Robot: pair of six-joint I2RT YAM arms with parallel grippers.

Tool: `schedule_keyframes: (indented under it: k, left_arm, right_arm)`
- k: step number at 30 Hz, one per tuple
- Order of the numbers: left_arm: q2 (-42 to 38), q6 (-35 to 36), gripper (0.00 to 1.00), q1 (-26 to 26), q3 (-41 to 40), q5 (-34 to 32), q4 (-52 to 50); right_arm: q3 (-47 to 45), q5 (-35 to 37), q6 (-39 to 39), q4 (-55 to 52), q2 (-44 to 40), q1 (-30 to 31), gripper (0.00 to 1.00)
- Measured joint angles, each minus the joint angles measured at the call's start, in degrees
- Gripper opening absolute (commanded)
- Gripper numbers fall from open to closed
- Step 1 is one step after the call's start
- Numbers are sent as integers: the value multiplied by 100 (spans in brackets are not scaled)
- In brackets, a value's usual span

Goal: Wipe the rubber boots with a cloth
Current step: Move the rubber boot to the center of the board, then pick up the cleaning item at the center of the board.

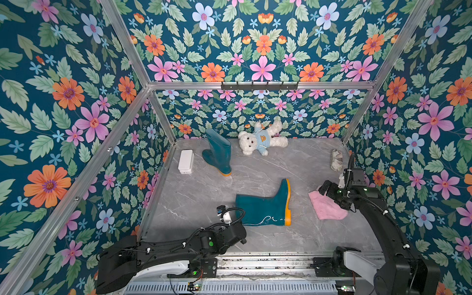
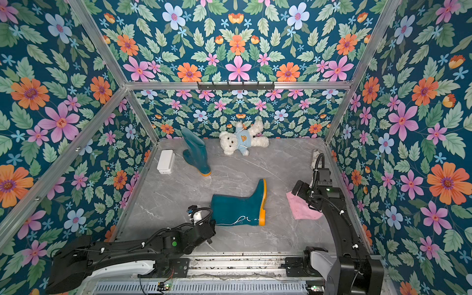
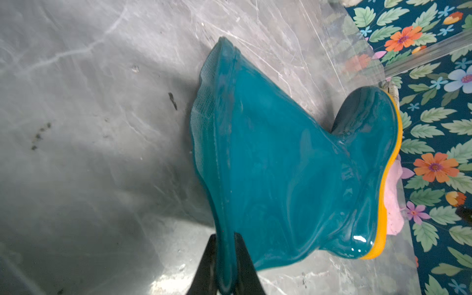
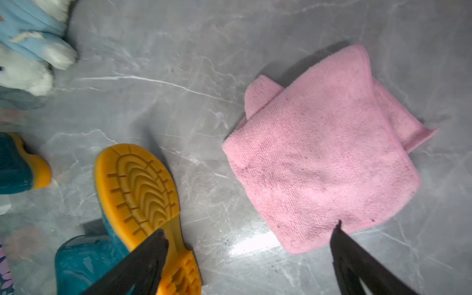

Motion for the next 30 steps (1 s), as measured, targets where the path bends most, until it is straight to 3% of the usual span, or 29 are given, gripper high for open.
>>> schedule_keyframes:
  k: [2,3,6,8,11,19,22,23,25,27,30]
  left_arm:
    - [44,105,18,66,52,-20,-37]
    - [55,151,26,68,79,-33,-74]
    - [20,232,65,74,76,-28,-192]
    - [-35,225,78,85,66,-17,-291]
    - [-146,205,84,92,63,-11,-448]
    - [-540,275,88,90,638,-133,-1307]
    - [-627,407,96,92,1054,-396,-1685]
    - [-619,492,99,114,1174,-511,-1777]
    - [-577,573,99,267,1287,-654,-1891]
    - [-494,846,99,660,1182,-649,-1829]
    - [-341,1209,95,1460,704,-280,-1421]
  right_arm:
    - [-37,83,2,17,214,0,99]
    - [-42,83,4,48,369,0,99]
    - [-31,107,31,197,866,0,99]
    - [-7,122,66,297,1163,0,99]
    - [118,188,105,446,1626,2,99]
    - [675,354,179,643,2900,92,94]
    - [741,592,208,645,3213,214,81]
    - [721,667,210,645,3261,243,70]
    - [664,881,208,608,3316,269,43]
    - [599,1021,205,632,3292,282,0]
    - [531,1016,195,828,3141,428,0]
